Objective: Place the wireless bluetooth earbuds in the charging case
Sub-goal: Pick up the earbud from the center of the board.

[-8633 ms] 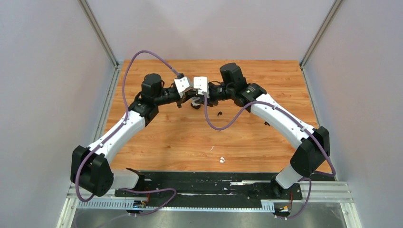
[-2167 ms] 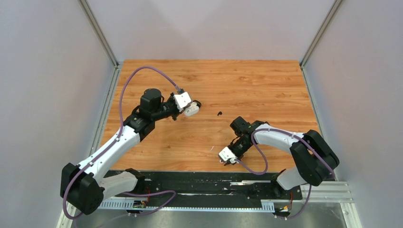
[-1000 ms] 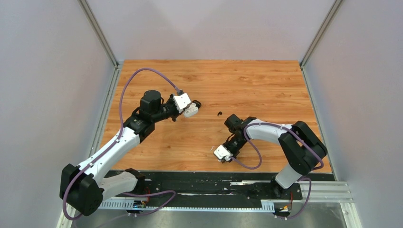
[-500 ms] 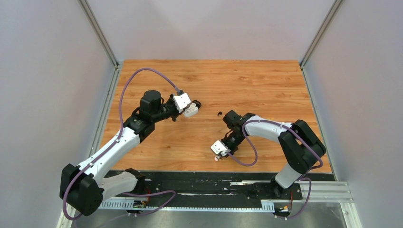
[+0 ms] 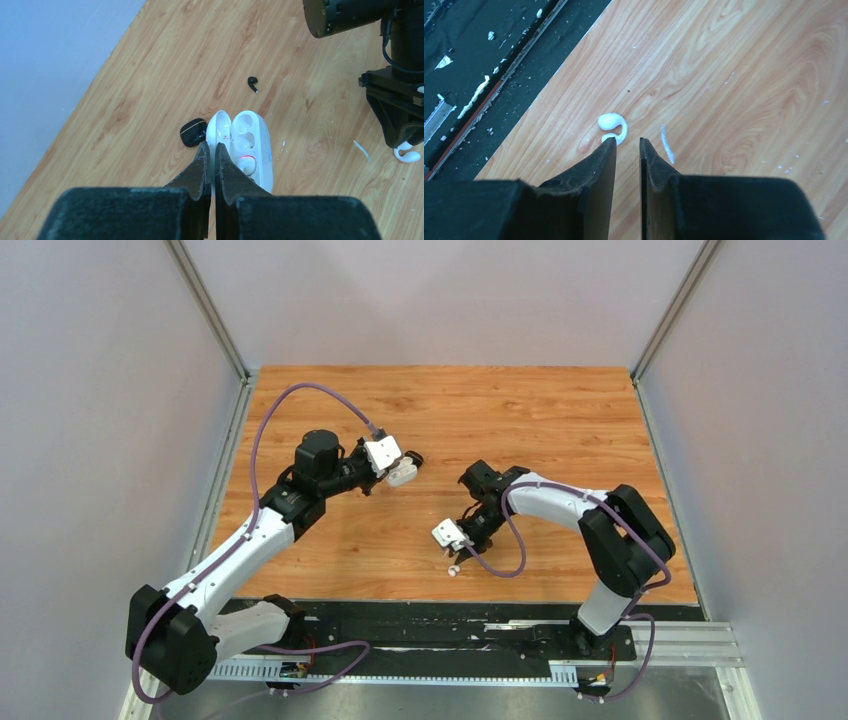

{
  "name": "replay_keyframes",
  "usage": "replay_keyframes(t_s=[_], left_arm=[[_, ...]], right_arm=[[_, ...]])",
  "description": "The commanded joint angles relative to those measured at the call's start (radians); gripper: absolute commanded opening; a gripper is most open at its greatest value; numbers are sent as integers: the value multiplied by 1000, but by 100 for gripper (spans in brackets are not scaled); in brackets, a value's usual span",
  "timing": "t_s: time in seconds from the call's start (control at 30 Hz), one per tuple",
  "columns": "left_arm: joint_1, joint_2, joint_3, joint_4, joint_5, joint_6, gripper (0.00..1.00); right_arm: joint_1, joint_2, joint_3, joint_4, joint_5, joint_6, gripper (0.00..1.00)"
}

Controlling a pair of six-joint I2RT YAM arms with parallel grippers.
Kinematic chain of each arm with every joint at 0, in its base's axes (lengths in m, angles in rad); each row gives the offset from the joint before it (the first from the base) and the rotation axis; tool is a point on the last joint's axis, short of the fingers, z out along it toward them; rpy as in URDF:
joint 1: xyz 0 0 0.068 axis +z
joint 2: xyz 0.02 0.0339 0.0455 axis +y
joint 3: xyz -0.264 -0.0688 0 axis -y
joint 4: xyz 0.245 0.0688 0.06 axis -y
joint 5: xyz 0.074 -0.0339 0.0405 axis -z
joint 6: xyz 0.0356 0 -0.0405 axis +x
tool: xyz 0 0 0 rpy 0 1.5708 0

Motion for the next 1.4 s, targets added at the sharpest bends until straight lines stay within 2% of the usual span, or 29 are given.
replay_keyframes(t_s=[0.0, 0.27, 0.87, 1.27, 1.37], left_arm=[[-2, -20, 8, 46, 16, -25, 0], [-2, -20, 5, 45, 10, -26, 0], [-2, -18, -1, 42, 13, -39, 0], [-2, 1, 3, 47, 16, -40, 0], [-2, 3, 4, 49, 16, -42, 0]], right_arm=[[-1, 11, 44, -18, -65, 46, 23], [2, 61, 66, -19, -88, 48, 29], [17, 103, 40, 2, -70, 82, 31], [18, 117, 25, 15, -59, 101, 31], [18, 117, 29, 16, -62, 107, 27]])
